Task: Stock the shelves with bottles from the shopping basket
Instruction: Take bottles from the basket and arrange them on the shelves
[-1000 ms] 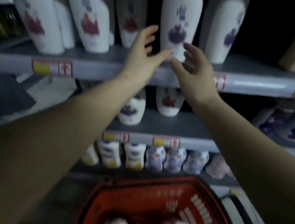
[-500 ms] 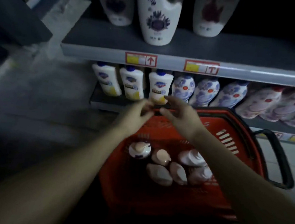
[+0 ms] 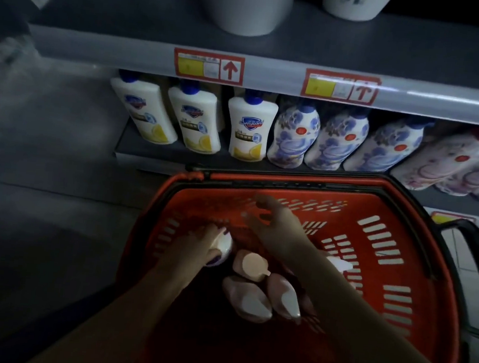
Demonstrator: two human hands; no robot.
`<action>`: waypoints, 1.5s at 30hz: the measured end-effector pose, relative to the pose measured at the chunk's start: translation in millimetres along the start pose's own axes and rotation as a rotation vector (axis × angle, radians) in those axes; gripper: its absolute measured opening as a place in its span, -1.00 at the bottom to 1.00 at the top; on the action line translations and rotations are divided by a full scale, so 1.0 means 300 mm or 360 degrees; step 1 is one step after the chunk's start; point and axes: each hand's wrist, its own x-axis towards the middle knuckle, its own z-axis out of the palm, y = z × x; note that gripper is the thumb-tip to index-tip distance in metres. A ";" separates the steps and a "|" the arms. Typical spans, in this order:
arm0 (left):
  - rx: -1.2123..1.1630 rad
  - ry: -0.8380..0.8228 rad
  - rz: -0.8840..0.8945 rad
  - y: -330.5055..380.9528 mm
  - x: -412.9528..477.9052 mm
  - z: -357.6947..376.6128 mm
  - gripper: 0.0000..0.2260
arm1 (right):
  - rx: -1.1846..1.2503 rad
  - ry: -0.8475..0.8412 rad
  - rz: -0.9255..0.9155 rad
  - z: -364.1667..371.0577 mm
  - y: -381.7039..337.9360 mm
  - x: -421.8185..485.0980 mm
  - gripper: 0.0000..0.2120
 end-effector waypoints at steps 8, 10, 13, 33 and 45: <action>-0.0077 0.0214 -0.0104 0.040 -0.102 -0.382 -0.56 | -0.0029 -0.0236 -0.0101 0.081 -0.083 -0.107 -0.33; -0.0047 0.0355 -0.0071 0.087 -0.154 -0.500 -0.57 | 0.0104 -0.0204 -0.0223 0.096 -0.126 -0.156 -0.10; -0.0183 0.0487 -0.0073 0.152 -0.237 -0.676 -0.66 | 0.0051 0.0030 -0.0396 0.108 -0.208 -0.218 0.18; -0.1770 0.0045 0.0720 0.714 -0.483 -1.135 -0.59 | 0.1039 -0.0222 -0.0496 -0.883 -0.587 -0.598 -0.46; -0.1781 0.0224 0.0900 0.867 -0.486 -1.197 -0.32 | 0.1248 -0.0056 -0.0556 -1.008 -0.590 -0.697 -0.46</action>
